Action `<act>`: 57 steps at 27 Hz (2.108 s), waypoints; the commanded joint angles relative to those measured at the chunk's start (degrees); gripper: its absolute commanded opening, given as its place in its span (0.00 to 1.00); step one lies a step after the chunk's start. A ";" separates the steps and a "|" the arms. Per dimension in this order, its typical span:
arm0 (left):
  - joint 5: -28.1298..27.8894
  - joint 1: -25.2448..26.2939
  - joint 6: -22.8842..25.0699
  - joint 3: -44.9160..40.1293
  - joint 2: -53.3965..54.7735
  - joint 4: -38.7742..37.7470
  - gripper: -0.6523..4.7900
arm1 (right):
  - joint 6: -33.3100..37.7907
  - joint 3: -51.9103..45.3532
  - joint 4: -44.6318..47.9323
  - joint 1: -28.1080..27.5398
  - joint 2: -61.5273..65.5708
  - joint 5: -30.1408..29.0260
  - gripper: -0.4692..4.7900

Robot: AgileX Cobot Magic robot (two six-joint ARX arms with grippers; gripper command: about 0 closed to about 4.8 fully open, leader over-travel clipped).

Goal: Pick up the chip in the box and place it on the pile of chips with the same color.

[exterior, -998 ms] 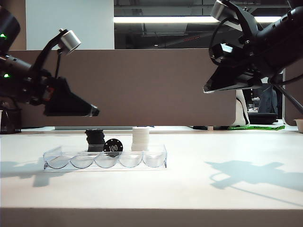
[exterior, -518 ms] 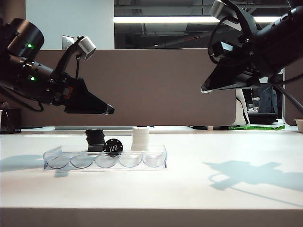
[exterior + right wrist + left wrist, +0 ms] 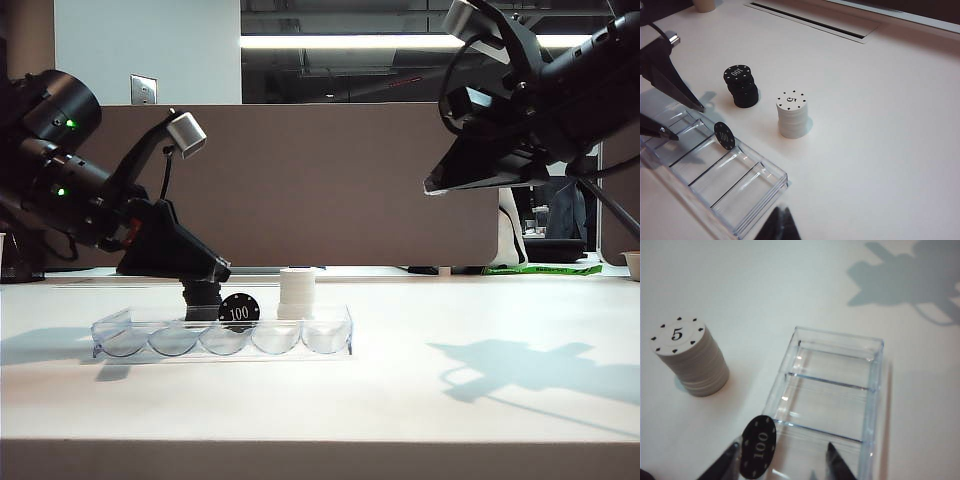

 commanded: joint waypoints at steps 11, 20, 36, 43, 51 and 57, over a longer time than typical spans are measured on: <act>-1.84 0.00 2.10 1.27 3.32 2.64 0.52 | 0.13 0.31 0.79 0.04 -0.24 -0.39 0.08; -1.90 -0.37 1.60 5.27 5.84 2.64 0.52 | 0.15 0.28 0.63 0.04 -0.24 -0.42 0.08; -2.54 -1.11 1.01 5.55 9.99 4.90 0.52 | 0.13 0.28 0.63 0.04 -0.24 -0.39 0.08; -3.17 -1.11 0.92 5.68 10.34 5.60 0.52 | 0.13 0.28 0.63 0.04 -0.24 -0.39 0.08; -3.32 -1.11 -0.96 5.75 10.69 8.04 0.50 | 0.13 0.28 0.63 0.04 -0.24 -0.39 0.08; -3.21 -1.11 -1.33 5.75 11.06 7.82 0.45 | 0.13 0.28 0.63 0.04 -0.24 -0.37 0.08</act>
